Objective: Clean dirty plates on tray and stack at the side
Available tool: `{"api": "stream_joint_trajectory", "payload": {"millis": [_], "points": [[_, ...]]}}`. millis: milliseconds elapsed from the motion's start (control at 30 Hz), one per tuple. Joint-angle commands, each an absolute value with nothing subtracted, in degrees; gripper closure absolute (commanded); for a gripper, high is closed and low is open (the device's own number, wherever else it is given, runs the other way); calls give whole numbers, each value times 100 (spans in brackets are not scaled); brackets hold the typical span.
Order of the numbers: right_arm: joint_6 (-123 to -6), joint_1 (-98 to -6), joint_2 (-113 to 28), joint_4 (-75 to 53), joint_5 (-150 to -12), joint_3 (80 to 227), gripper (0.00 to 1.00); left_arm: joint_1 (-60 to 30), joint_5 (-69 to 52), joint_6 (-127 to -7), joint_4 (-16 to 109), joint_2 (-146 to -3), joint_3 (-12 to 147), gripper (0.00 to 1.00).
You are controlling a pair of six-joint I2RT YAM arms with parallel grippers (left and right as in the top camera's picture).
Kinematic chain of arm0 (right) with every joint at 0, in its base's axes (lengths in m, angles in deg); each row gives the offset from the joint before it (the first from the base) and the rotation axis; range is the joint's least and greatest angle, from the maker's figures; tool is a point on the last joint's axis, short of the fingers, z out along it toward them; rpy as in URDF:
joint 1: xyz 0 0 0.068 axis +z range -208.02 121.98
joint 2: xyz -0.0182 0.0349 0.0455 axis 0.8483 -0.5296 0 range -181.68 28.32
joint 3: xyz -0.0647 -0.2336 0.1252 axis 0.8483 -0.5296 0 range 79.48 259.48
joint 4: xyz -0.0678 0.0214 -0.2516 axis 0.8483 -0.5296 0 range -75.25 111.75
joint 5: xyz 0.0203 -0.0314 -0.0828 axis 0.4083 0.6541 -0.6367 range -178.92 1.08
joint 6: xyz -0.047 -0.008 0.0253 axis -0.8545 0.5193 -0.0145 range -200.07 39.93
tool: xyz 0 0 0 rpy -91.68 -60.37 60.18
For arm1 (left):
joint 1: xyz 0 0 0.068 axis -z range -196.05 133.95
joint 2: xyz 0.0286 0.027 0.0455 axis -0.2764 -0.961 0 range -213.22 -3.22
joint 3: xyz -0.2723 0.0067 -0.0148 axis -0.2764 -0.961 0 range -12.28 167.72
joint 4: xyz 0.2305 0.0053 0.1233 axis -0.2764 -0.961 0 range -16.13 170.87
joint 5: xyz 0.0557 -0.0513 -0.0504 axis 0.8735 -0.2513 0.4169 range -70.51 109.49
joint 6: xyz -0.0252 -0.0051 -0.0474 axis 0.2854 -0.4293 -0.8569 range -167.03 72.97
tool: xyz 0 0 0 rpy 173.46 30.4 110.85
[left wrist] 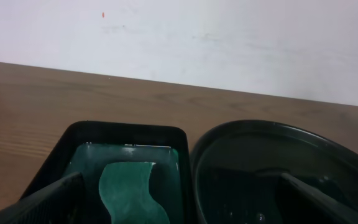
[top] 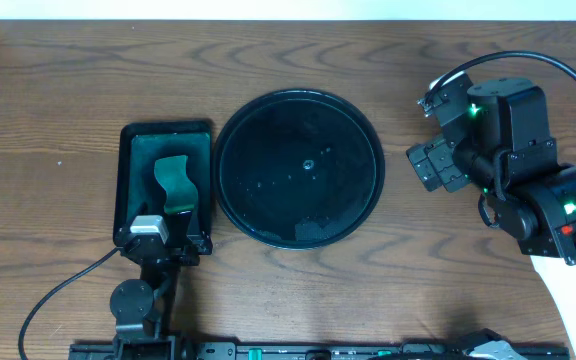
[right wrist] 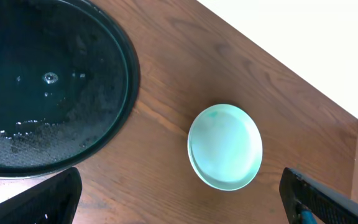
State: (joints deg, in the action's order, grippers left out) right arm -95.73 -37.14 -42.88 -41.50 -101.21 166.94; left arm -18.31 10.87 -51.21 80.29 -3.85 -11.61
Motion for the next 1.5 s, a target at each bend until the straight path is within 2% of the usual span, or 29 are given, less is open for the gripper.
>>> {"api": "stream_joint_trajectory", "payload": {"millis": [0,1133,1467], "points": [[-9599,-3659,-4281,-4152,-10152,16755,1,-1873,1050,-5025,7751,-345,-1205,4],[-9590,-3659,-4281,-4073,-10084,16755,1,-1873,1050,-5025,7751,-345,-1205,3],[-7370,-4005,-3757,-2985,-9892,16362,1,-1873,1050,-5025,7751,-345,-1205,3]]}}
